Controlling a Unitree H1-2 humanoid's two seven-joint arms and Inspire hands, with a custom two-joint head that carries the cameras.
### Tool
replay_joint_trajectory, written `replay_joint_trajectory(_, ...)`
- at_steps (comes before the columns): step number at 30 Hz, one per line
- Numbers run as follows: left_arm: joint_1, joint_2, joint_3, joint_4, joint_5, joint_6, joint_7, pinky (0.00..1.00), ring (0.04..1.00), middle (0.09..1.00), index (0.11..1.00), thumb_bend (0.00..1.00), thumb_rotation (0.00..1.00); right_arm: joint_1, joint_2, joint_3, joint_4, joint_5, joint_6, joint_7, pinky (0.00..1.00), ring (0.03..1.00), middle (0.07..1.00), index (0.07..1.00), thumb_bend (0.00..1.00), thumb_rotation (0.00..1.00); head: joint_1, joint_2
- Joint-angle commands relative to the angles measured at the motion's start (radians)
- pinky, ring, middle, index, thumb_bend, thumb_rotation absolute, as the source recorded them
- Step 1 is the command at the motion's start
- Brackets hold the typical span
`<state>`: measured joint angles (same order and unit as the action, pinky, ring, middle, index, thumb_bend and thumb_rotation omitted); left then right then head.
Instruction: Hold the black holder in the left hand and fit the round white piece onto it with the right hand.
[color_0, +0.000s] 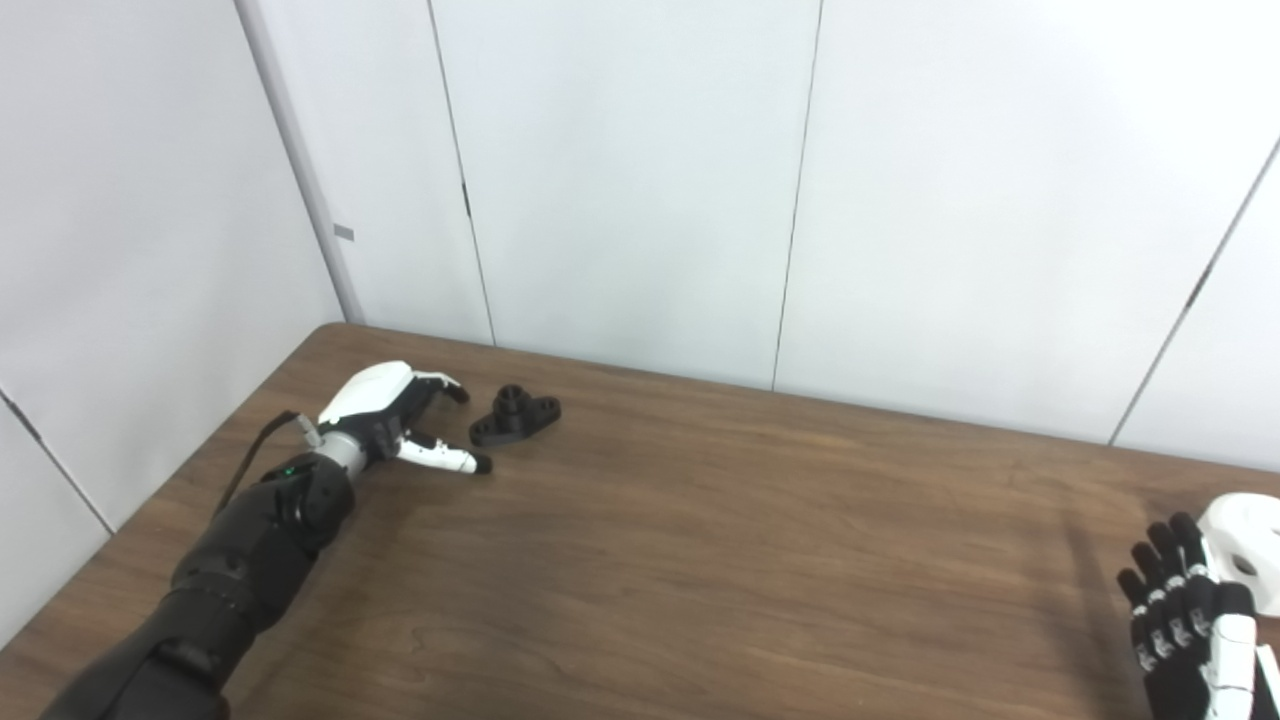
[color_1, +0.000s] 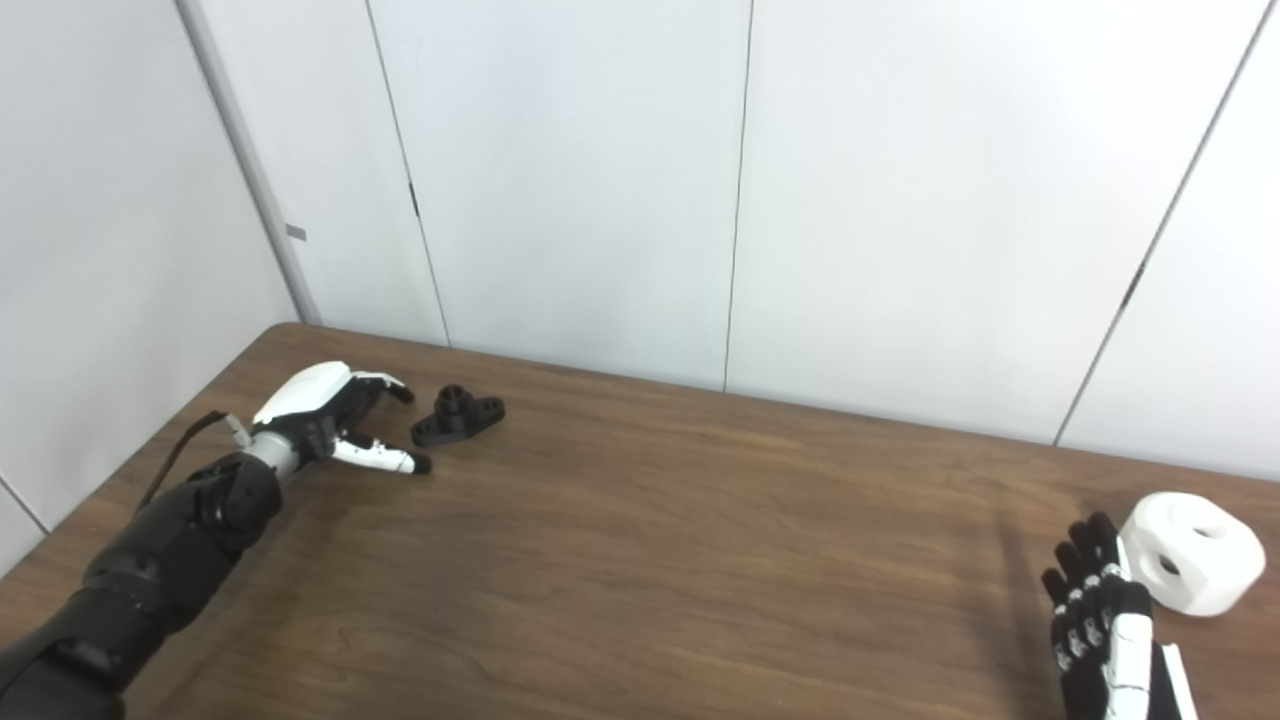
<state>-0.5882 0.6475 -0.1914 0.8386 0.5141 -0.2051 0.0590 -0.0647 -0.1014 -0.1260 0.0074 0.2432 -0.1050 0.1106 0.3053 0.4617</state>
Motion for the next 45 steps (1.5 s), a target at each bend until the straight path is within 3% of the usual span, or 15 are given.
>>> replay_joint_trajectory(1, -0.048, 0.002, -0.01, -0.01, 0.006, -0.016, 0.009, 1.0, 0.936, 0.877, 0.78, 0.94, 0.38, 0.002, 0.009, 0.003, -0.02, -0.003, -0.007, -0.006, 1.0, 1.0, 1.0, 1.0, 0.41, 1.0, 0.0, 0.003)
replay_joint_trajectory(24, -0.088, -0.024, -0.061, 0.04, 0.004, -0.048, 0.016, 0.98, 0.935, 0.883, 0.764, 0.94, 0.38, -0.002, 0.023, 0.005, -0.021, -0.013, -0.016, -0.01, 1.0, 1.0, 1.0, 1.0, 0.42, 1.0, -0.021, 0.005)
replay_joint_trajectory(29, -0.097, -0.026, -0.065, 0.057, 0.01, -0.07, 0.04, 0.98, 0.936, 0.877, 0.731, 0.92, 0.33, -0.003, 0.021, 0.004, -0.014, -0.012, -0.018, -0.009, 1.0, 1.0, 1.0, 1.0, 0.42, 1.0, -0.018, 0.009)
replay_joint_trajectory(30, -0.1, -0.025, -0.073, 0.066, 0.026, -0.091, 0.07, 0.97, 0.925, 0.848, 0.612, 0.73, 0.2, -0.004, 0.019, 0.004, -0.011, -0.009, -0.022, -0.004, 1.0, 1.0, 1.0, 1.0, 0.42, 1.0, -0.018, 0.009)
replay_joint_trajectory(31, -0.102, -0.023, -0.08, 0.074, 0.038, -0.106, 0.091, 0.96, 0.907, 0.801, 0.536, 0.61, 0.11, -0.005, 0.018, 0.004, -0.008, -0.006, -0.025, -0.001, 1.0, 1.0, 1.0, 1.0, 0.41, 1.0, -0.018, 0.009)
replay_joint_trajectory(32, -0.105, -0.021, -0.087, 0.081, 0.046, -0.124, 0.109, 0.96, 0.901, 0.785, 0.51, 0.56, 0.08, -0.006, 0.016, 0.004, -0.006, -0.007, -0.027, 0.0, 1.0, 1.0, 1.0, 1.0, 0.41, 1.0, -0.014, 0.01)
replay_joint_trajectory(36, -0.115, -0.015, -0.103, 0.098, 0.054, -0.163, 0.121, 1.0, 0.886, 0.723, 0.484, 0.52, 0.05, -0.009, 0.016, 0.001, -0.004, -0.005, -0.028, -0.001, 1.0, 1.0, 1.0, 1.0, 0.39, 1.0, -0.013, 0.011)
replay_joint_trajectory(45, -0.119, -0.009, -0.098, 0.09, 0.043, -0.188, 0.116, 1.0, 0.879, 0.711, 0.483, 0.52, 0.05, -0.015, 0.019, 0.0, -0.003, -0.008, -0.03, -0.008, 1.0, 1.0, 1.0, 1.0, 0.43, 1.0, -0.011, 0.009)
